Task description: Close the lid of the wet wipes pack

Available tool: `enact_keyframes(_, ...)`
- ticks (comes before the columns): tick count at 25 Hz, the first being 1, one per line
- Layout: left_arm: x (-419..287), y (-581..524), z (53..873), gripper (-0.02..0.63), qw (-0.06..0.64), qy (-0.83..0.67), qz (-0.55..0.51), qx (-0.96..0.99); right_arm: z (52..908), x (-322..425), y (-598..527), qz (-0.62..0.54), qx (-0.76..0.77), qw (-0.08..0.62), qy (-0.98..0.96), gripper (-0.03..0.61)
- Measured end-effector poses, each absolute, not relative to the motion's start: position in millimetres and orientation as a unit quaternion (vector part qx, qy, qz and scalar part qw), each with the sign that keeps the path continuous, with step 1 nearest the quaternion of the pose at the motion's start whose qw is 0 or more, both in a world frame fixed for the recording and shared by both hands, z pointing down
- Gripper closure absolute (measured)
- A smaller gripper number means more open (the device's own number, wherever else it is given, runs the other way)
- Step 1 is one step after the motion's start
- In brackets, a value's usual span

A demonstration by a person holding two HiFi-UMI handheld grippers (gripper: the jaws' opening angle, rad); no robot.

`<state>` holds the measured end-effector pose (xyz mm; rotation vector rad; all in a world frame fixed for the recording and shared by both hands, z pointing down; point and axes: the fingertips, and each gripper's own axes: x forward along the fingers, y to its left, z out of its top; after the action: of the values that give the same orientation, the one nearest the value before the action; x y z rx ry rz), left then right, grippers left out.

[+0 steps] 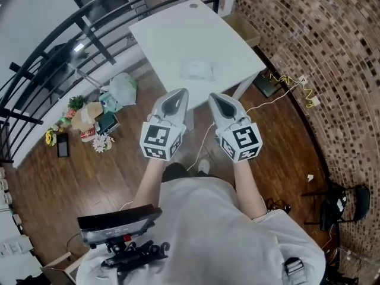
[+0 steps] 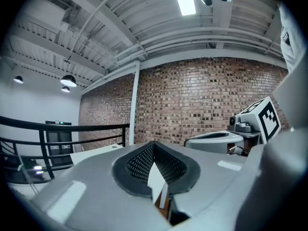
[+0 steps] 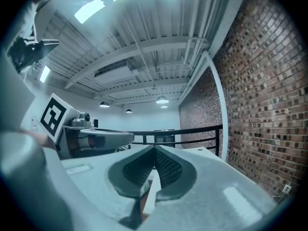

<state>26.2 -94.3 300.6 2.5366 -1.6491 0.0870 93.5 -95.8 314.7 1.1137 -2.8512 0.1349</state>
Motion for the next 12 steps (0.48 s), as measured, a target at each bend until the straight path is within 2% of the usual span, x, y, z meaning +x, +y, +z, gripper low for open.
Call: enact_keyframes(12, -4.0, -200.2, 330.5, 0.597, 0.086, -0.532, 0.045, 0.841, 336.2, 86.4, -202.0, 0.082, 0.416, 0.025, -0.906, 0.588)
